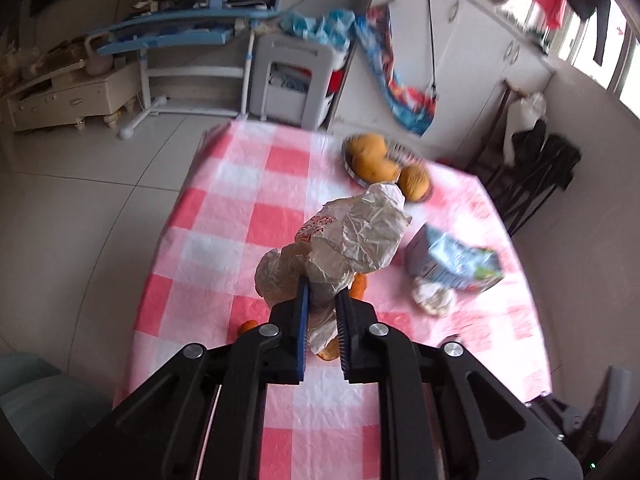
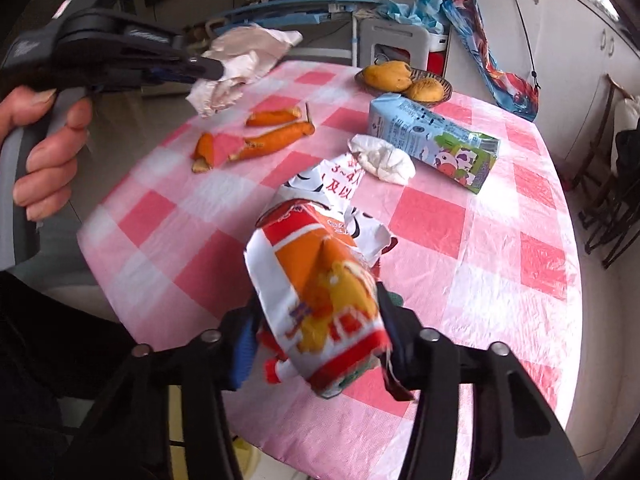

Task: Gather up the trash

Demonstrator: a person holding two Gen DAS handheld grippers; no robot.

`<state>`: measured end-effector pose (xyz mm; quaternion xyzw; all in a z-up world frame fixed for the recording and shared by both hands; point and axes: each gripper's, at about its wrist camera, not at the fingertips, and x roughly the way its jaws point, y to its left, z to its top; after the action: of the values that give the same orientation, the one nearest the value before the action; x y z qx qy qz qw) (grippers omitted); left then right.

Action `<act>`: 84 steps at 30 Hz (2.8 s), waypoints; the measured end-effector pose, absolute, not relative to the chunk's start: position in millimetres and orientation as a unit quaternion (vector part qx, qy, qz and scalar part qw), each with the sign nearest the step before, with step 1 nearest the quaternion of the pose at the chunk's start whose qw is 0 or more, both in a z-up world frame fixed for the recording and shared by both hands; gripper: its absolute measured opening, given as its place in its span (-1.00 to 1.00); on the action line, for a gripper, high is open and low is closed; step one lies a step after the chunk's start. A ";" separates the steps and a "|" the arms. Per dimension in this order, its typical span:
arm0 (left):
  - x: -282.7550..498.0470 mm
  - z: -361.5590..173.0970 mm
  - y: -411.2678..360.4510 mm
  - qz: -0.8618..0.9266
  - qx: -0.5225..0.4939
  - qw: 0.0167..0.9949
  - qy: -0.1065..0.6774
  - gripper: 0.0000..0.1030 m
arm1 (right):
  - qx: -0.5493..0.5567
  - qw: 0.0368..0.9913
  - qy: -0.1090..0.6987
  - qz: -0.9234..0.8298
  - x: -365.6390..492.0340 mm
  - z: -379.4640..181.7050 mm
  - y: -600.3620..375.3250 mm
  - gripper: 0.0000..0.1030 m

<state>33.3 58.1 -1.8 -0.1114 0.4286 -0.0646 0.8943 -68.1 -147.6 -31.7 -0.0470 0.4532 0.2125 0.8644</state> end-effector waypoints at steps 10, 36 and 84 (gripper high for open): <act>7.7 4.4 86.2 -0.068 -0.165 0.888 0.424 -0.76 | -0.039 0.876 0.411 0.248 -79.0 -14.5 -138.5 -0.79; -76.5 -13.0 110.5 -0.061 -0.213 0.875 0.430 -0.76 | -0.103 0.775 0.398 0.480 -171.5 -4.1 -72.9 -0.82; -229.0 -54.2 70.3 0.003 -0.138 0.870 0.473 0.29 | -0.064 0.876 0.384 0.284 -197.9 -5.6 -126.8 0.66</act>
<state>-229.0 70.3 -54.2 -0.1383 0.4726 0.0025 0.8703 -197.9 -126.8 -5.6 -0.0638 0.3842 0.2840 0.8762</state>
